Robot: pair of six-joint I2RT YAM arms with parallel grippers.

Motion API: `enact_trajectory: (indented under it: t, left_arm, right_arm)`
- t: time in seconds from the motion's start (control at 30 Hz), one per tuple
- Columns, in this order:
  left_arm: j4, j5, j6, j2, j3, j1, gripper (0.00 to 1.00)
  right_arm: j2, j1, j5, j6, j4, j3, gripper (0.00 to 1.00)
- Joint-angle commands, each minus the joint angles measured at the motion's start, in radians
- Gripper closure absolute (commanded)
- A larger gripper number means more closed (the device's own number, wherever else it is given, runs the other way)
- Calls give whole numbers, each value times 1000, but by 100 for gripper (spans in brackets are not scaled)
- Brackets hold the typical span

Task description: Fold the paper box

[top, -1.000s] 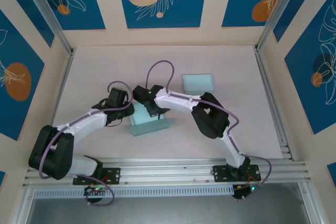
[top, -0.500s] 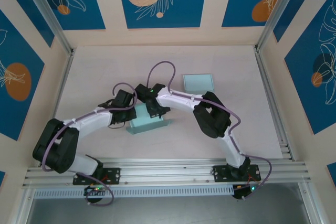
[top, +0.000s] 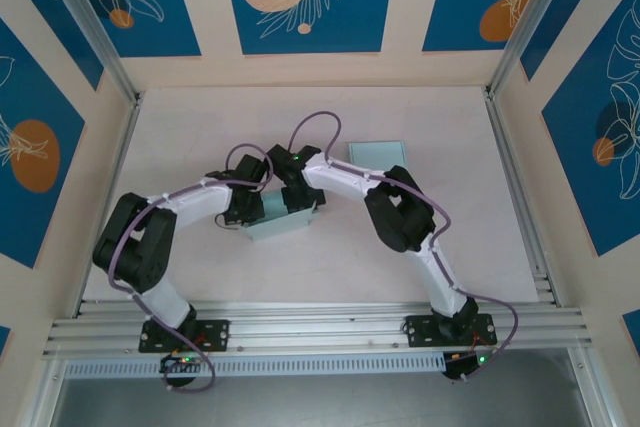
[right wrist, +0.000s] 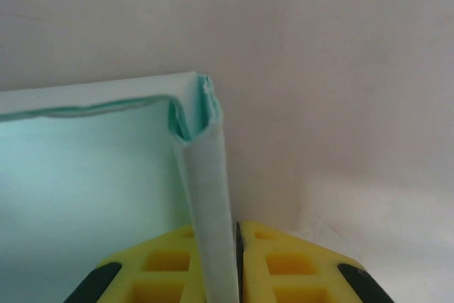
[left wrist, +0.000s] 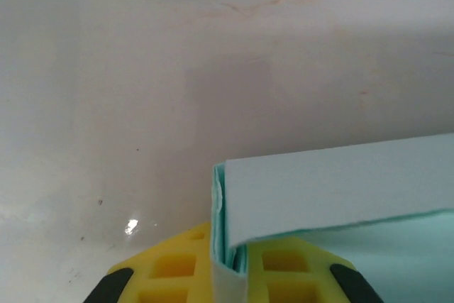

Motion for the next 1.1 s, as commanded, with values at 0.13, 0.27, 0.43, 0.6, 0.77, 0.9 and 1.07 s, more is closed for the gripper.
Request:
enact_trajectory:
  t: [0.13,0.27,0.43,0.6,0.77,0.9,1.07]
  left_arm:
    - [-110,-231,47,84,15,1,100]
    - [-97,-251,46,102,32,4,100]
    - [-35,-203,19,148,55,-14,98]
    - [0,-179,24,99,28,2,83]
    - [44,-50,54,-58,37,6,54]
    - [22,-9,89,-178,54,25,35]
    - [40,60,114,-310,15,103,19]
  right_arm:
    - [188,70,434,133,-508,4,93]
    - [186,78,412,58,-448,-15,98]
    - [265,130,348,-11,-420,117,99]
    - [257,128,274,-5,-369,79,100]
    - [176,115,299,-60,-282,21,100]
    - [120,95,296,-174,-209,-2,97]
    - [94,103,278,-382,-131,7,96]
